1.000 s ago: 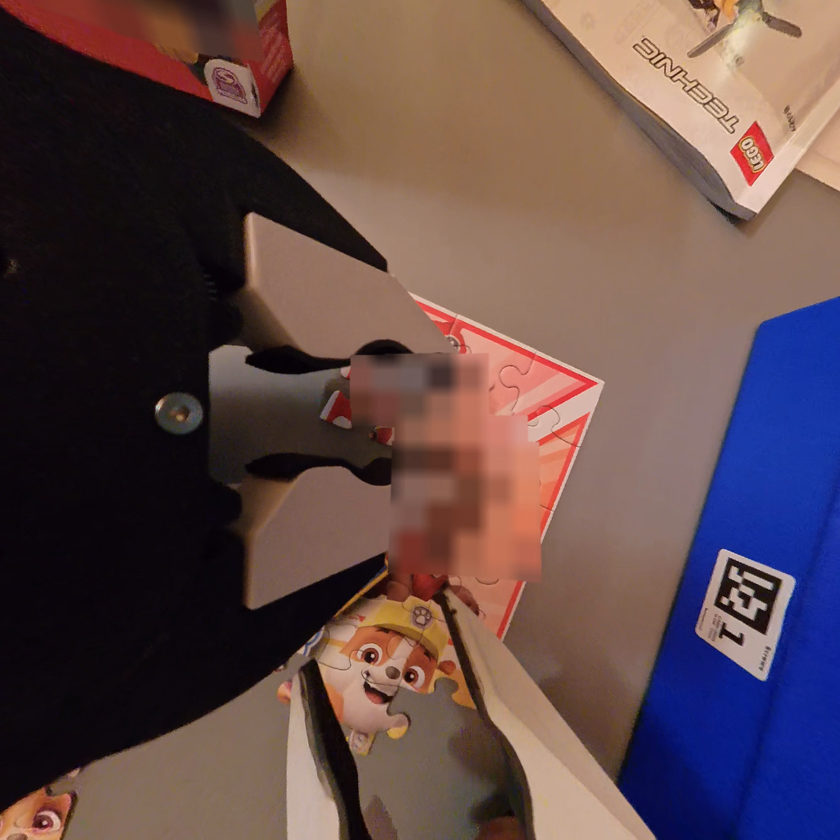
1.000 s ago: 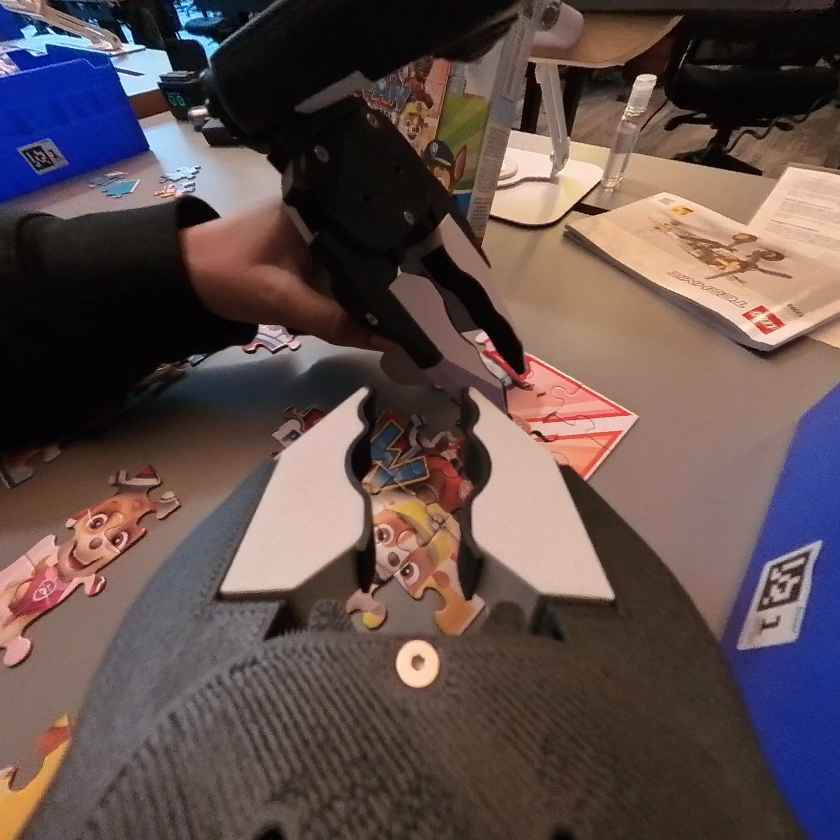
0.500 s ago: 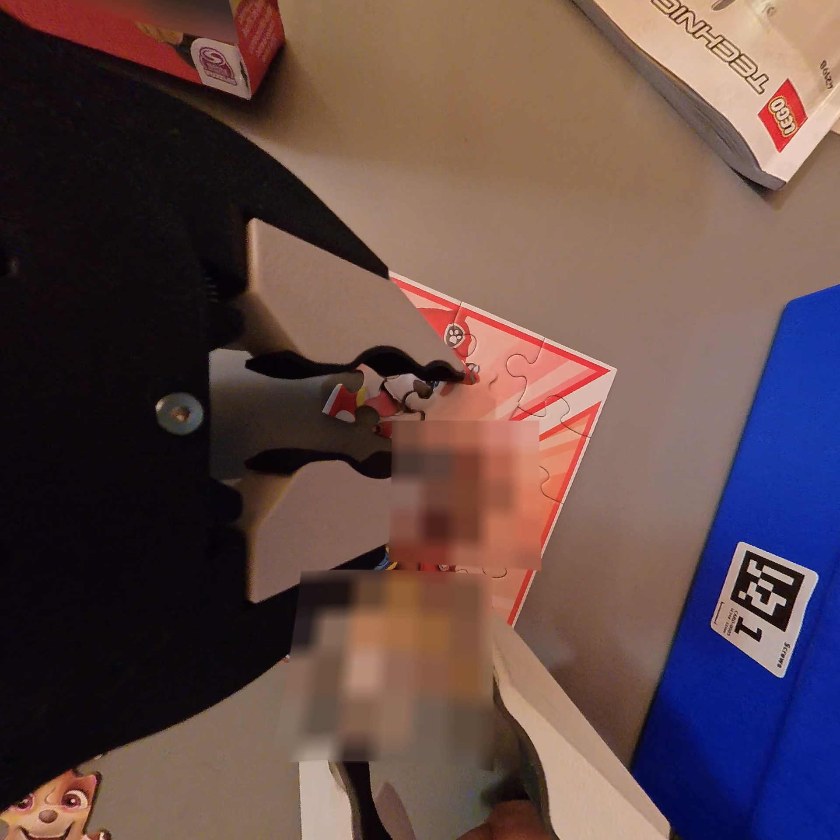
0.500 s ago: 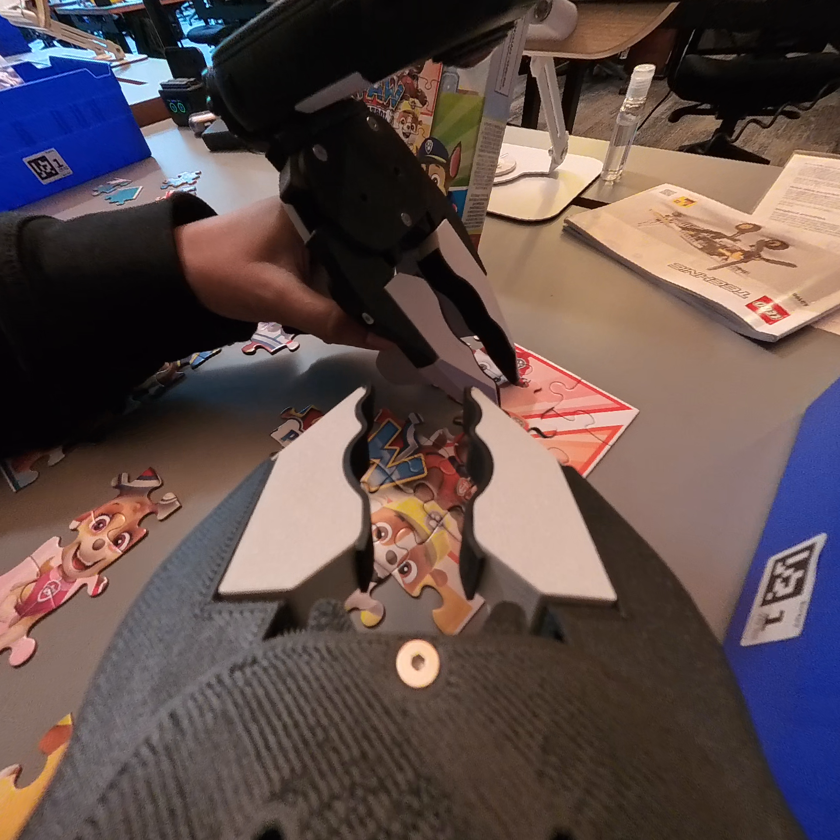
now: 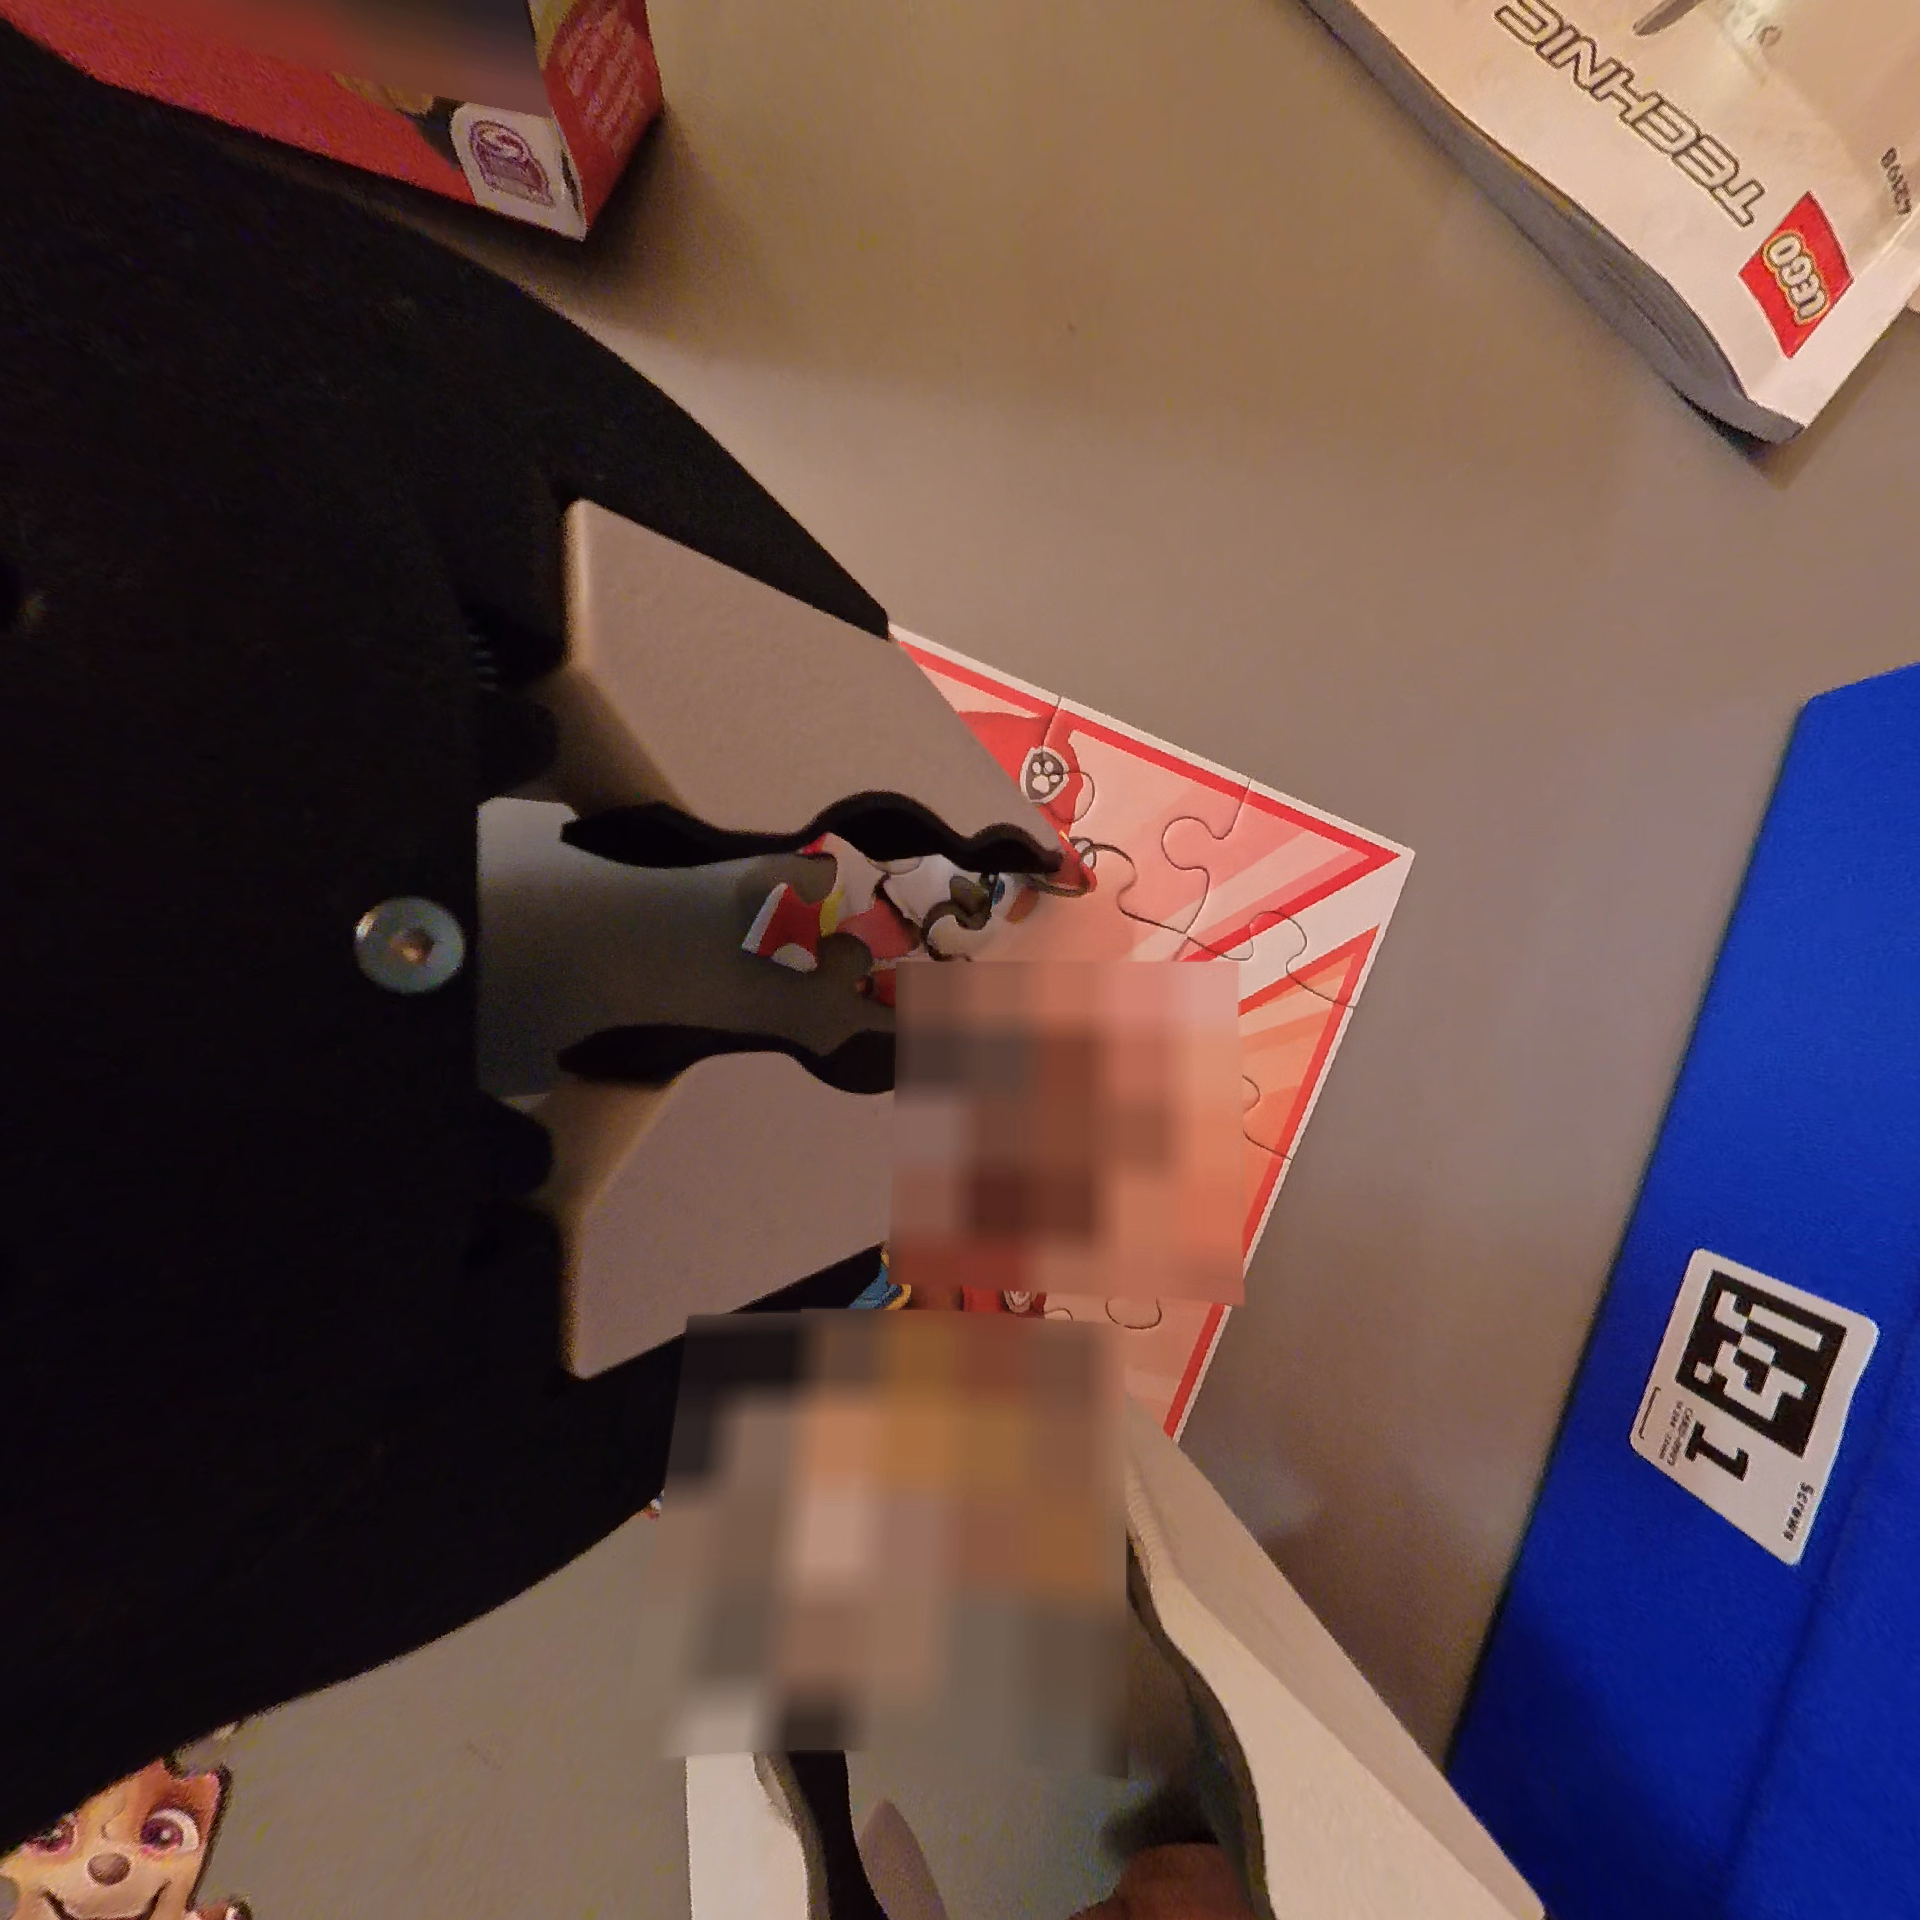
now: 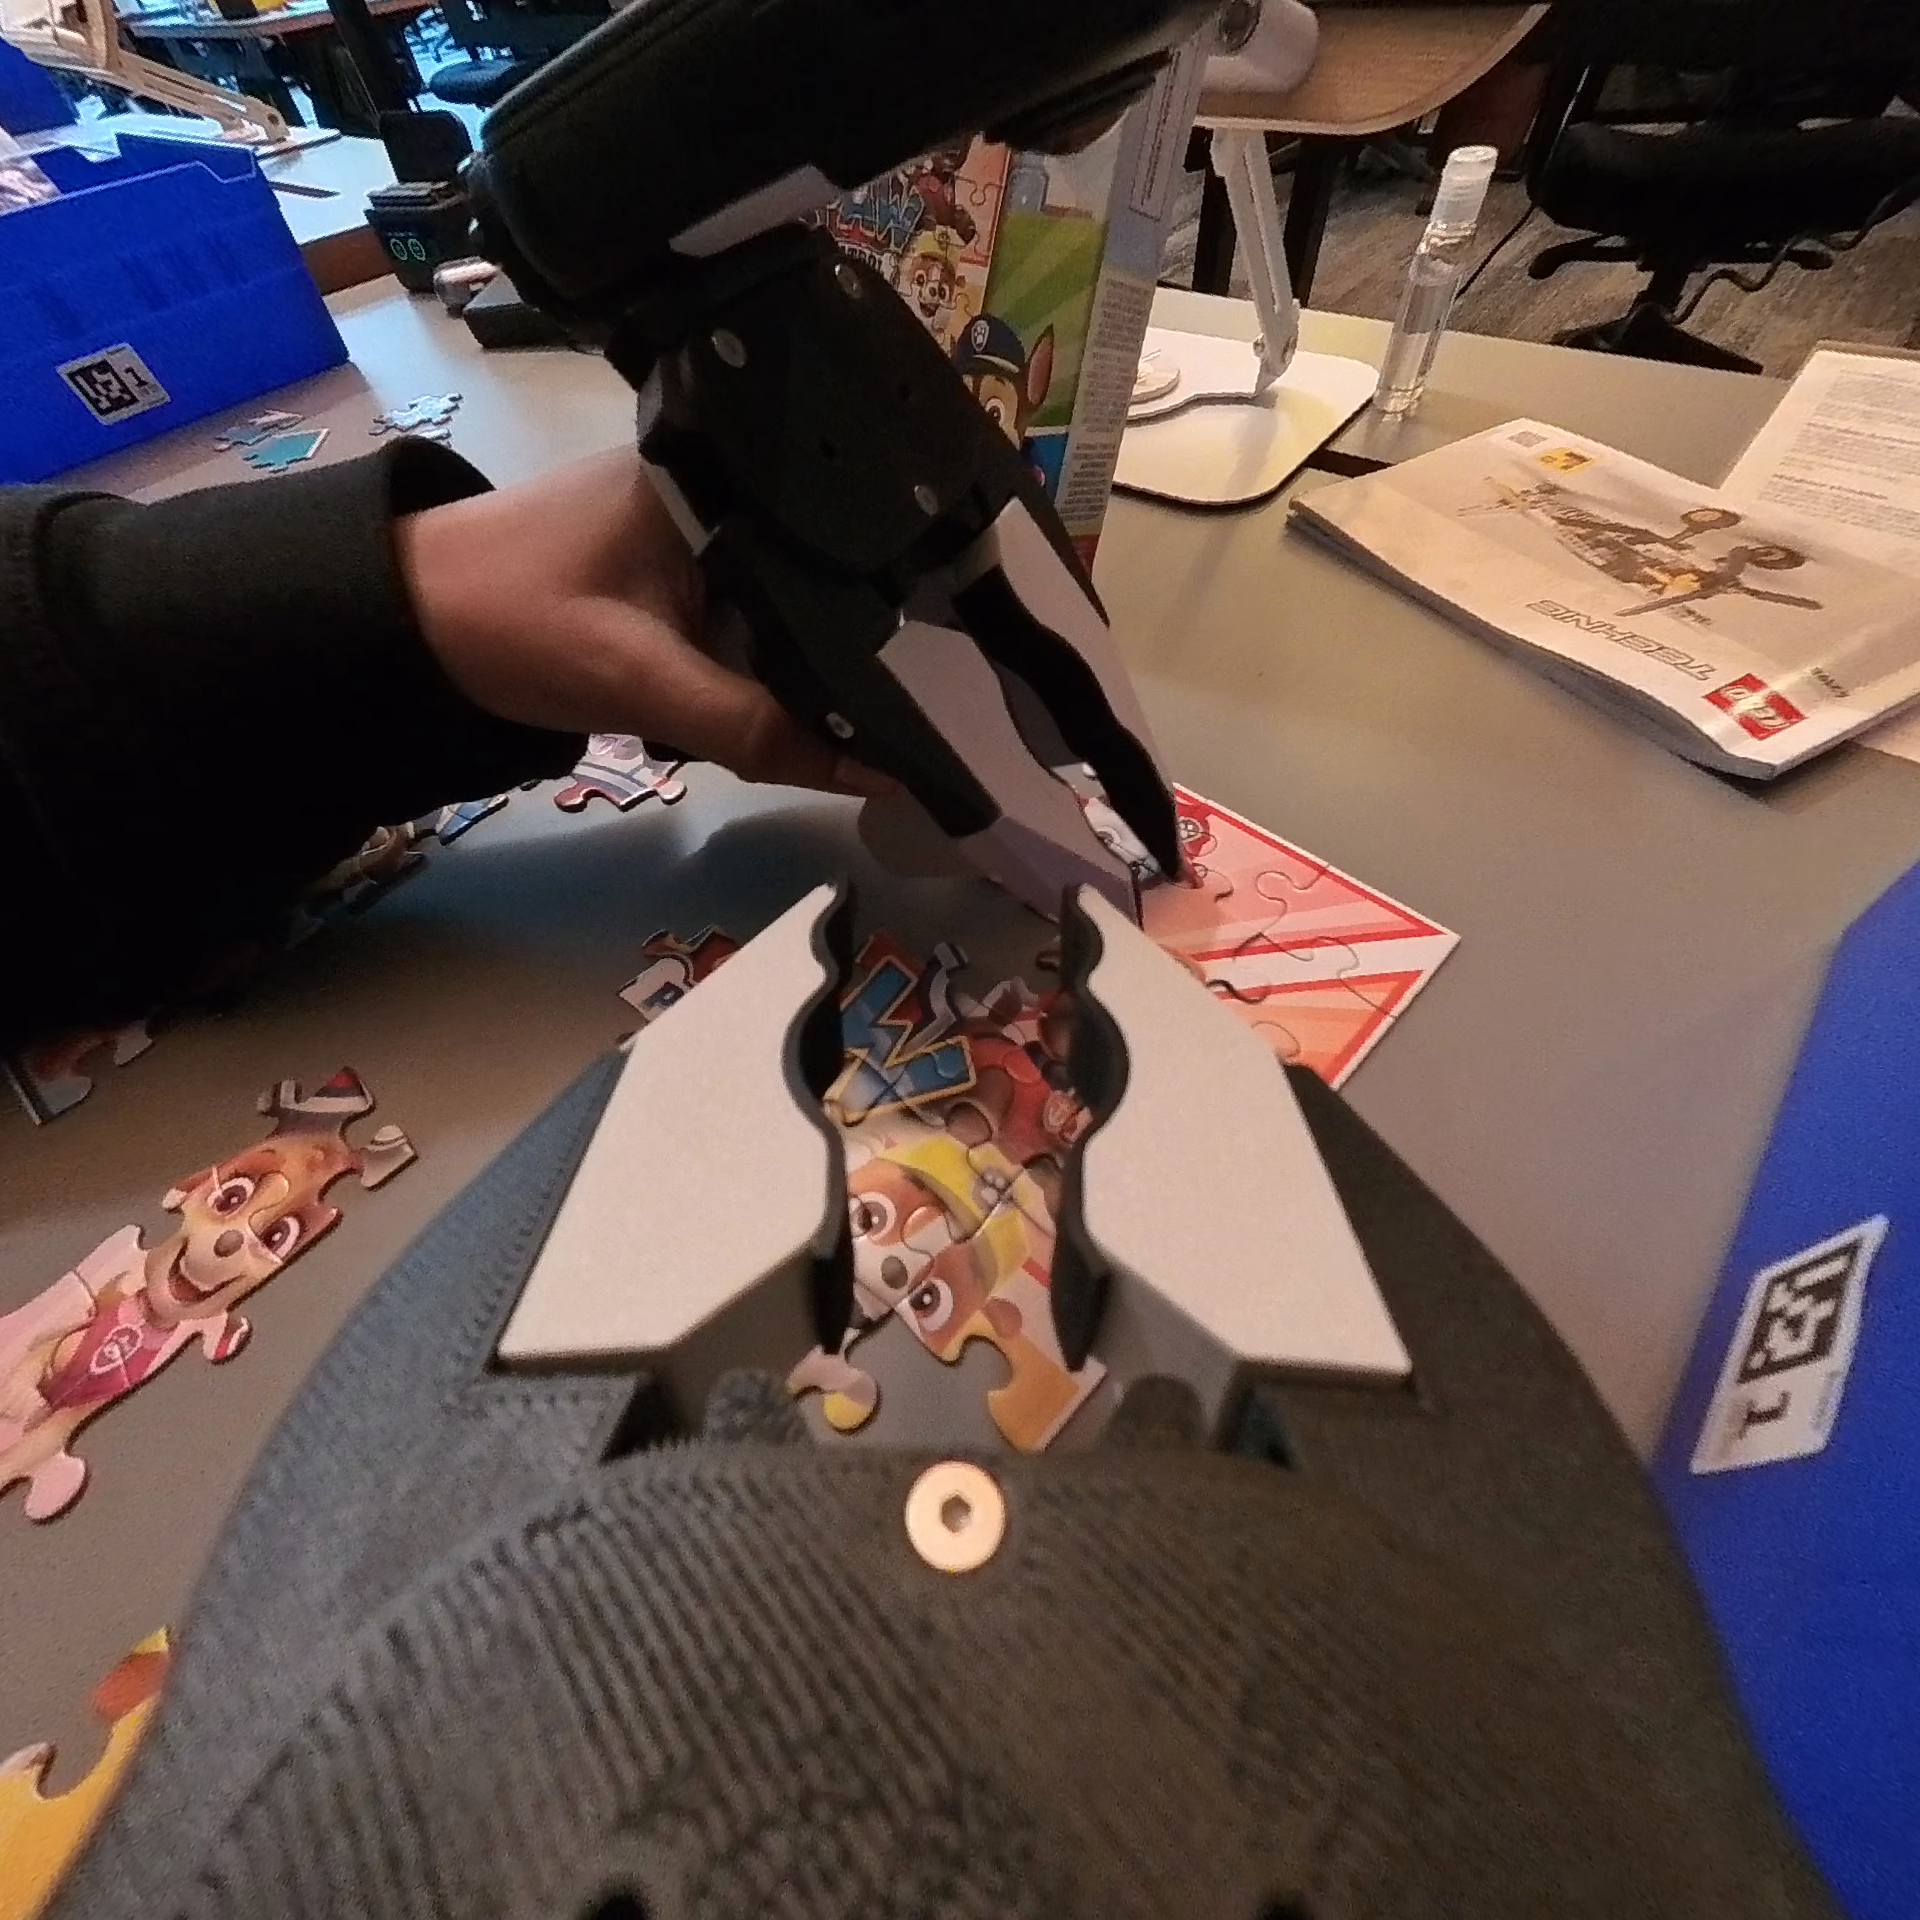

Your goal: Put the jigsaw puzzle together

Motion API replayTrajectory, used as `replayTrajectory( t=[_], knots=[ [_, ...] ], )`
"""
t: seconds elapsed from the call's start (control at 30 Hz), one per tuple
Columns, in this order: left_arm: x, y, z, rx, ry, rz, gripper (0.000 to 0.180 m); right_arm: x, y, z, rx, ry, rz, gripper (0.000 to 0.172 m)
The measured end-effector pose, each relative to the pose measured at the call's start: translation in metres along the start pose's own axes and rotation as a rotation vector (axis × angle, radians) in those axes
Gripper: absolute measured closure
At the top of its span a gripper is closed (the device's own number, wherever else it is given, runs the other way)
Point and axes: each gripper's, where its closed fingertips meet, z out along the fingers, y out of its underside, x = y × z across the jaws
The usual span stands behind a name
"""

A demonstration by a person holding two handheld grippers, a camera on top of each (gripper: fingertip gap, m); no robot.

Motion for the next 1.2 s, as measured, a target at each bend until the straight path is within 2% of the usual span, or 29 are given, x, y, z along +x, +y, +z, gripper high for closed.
replayTrajectory(
  t=[0.03,0.43,0.57,0.7,0.83,1.0,1.2],
  knots=[
    [-0.001,0.000,0.000,0.000,-0.003,0.000,0.155,0.000,0.000,0.000,-0.001,0.000,-0.001,0.134],
    [-0.001,0.000,-0.004,0.012,-0.014,-0.005,0.154,0.002,0.004,0.003,-0.017,0.011,0.005,0.134],
    [-0.006,-0.003,-0.014,0.056,-0.044,-0.029,0.155,0.014,0.007,0.007,-0.052,0.085,0.016,0.150],
    [-0.019,0.006,-0.021,0.067,-0.086,-0.108,0.166,0.022,0.003,0.011,-0.081,0.154,-0.003,0.172],
    [-0.018,0.010,-0.018,0.074,-0.053,-0.151,0.174,0.038,0.007,0.020,-0.151,0.242,-0.015,0.172],
    [-0.017,0.012,-0.011,0.060,-0.065,-0.120,0.178,0.055,0.044,0.036,-0.333,0.298,0.066,0.172],
    [-0.010,0.006,-0.014,0.102,-0.027,-0.138,0.179,0.060,0.040,0.038,-0.317,0.317,0.090,0.172]
  ],
)
